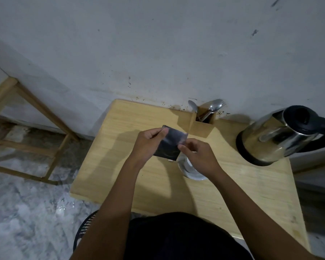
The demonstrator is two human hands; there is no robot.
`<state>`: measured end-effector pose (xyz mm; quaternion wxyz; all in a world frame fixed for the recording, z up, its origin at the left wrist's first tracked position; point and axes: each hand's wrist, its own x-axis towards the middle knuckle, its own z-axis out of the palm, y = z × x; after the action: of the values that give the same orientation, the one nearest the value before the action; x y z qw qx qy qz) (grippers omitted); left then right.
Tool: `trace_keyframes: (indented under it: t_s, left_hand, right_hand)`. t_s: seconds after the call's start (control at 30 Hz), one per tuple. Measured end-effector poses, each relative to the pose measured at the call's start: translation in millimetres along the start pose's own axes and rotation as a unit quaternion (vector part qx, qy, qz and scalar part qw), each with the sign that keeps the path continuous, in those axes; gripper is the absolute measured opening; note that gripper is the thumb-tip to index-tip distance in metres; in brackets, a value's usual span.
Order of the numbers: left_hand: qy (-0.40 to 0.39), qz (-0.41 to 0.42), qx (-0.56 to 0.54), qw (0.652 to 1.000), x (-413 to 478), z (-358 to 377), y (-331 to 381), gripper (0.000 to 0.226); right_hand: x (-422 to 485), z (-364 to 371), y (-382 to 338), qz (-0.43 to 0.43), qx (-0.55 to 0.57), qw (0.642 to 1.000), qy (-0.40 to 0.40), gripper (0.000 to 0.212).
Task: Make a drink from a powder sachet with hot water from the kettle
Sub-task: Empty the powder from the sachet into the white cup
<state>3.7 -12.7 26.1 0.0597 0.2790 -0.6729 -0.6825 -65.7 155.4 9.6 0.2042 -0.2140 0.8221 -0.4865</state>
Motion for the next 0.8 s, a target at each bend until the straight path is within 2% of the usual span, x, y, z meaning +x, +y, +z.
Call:
trace_keyframes:
  t_s: [0.07,0.17,0.2,0.3,0.43,0.5,0.57,0.67,0.73,0.8]
  left_hand:
    - [-0.019,0.019,0.033,0.999,-0.6,13.2,5.9,0.024]
    - [-0.036,0.045,0.092,0.994,-0.3,27.2,15.9,0.021]
    - [-0.04,0.051,0.11,0.992,0.1,31.3,18.9,0.019]
    - [-0.038,0.061,0.141,0.987,-1.8,47.4,28.0,0.014]
    - [-0.024,0.059,0.136,0.989,-5.4,68.1,33.5,0.022]
    - [-0.026,0.048,0.131,0.99,-8.9,77.9,33.9,0.027]
    - [-0.033,0.035,0.128,0.991,-12.7,85.5,32.2,0.03]
    - [-0.053,0.015,0.131,0.99,-19.8,93.0,30.0,0.029]
    - [-0.065,0.01,0.145,0.987,-21.2,93.5,29.3,0.031]
    - [-0.078,0.001,0.15,0.986,-19.1,88.6,28.7,0.035]
  right_hand:
    - [-2.1,-7.1,11.7,0.002,-0.004,0.999,0.054,0.009]
    - [-7.2,-21.0,21.7,0.008,0.012,0.995,0.098,0.007]
    - [-10.4,-24.6,22.6,0.014,0.019,0.993,0.112,0.012]
    - [-27.7,-34.8,25.5,0.022,0.03,0.99,0.133,0.042]
    - [-58.6,-41.7,36.0,-0.014,-0.03,0.997,0.066,0.081]
    - [-69.3,-40.6,39.4,-0.032,-0.051,0.996,0.064,0.092]
    - [-74.9,-37.3,47.3,-0.063,-0.07,0.99,0.103,0.082]
    - [-79.6,-33.9,62.9,-0.114,-0.088,0.971,0.19,0.043]
    - [-81.6,-33.1,67.9,-0.114,-0.075,0.96,0.243,0.026]
    - [-80.5,-34.6,68.9,-0.094,-0.06,0.957,0.266,0.02]
